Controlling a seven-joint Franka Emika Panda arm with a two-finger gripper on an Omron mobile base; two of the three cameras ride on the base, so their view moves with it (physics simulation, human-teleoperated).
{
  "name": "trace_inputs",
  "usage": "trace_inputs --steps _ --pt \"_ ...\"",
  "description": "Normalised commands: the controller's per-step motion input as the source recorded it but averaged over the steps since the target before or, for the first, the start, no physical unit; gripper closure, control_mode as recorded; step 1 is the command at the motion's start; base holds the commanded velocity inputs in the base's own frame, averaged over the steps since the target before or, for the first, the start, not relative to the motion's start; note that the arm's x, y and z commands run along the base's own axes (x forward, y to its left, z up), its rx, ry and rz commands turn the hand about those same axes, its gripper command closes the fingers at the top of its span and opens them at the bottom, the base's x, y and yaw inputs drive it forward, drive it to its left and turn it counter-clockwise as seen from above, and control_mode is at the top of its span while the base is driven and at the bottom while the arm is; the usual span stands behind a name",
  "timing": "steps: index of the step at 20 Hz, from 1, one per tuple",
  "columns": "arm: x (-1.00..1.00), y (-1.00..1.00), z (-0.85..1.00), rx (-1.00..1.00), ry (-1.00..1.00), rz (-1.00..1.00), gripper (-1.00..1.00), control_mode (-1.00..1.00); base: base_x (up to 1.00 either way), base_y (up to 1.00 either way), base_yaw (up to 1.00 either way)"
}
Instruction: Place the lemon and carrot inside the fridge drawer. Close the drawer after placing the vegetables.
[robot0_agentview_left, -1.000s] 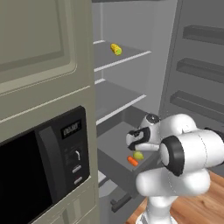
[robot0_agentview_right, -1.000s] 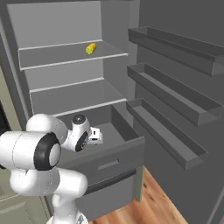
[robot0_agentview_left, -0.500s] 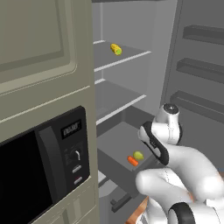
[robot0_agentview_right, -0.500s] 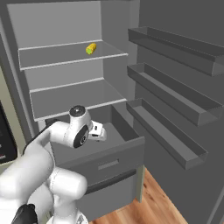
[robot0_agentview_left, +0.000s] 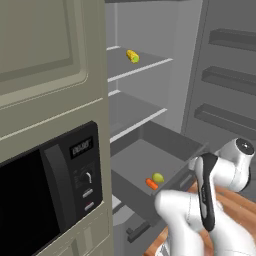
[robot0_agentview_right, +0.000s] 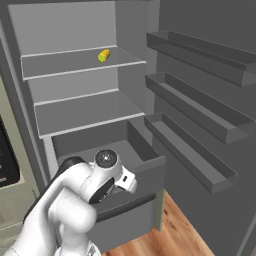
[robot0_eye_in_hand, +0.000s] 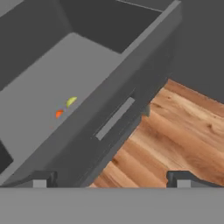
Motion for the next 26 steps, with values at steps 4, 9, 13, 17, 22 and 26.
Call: trace_inputs --steps 4,9,13,17,22,26 --pt "-0.19 -0.44 -0.19 0.09 0.00 -0.10 -1.00 -1.00 0.00 0.00 0.00" --pt "0.33 -0.13 -0.63 0.05 0.00 -0.01 -1.00 -1.00 0.00 0.00 0.00" --pt "0.75 -0.03 -0.70 0.10 0.00 0.00 -1.00 -1.00 0.00 0.00 0.00" --pt "0.84 -0.03 -0.66 0.17 0.00 0.00 -1.00 -1.00 0.00 0.00 0.00" --pt "0.96 0.00 -0.51 0.10 0.00 0.00 -1.00 -1.00 0.00 0.00 0.00" --pt "0.77 0.05 -0.60 0.03 0.02 0.01 -1.00 -1.00 0.00 0.00 0.00"
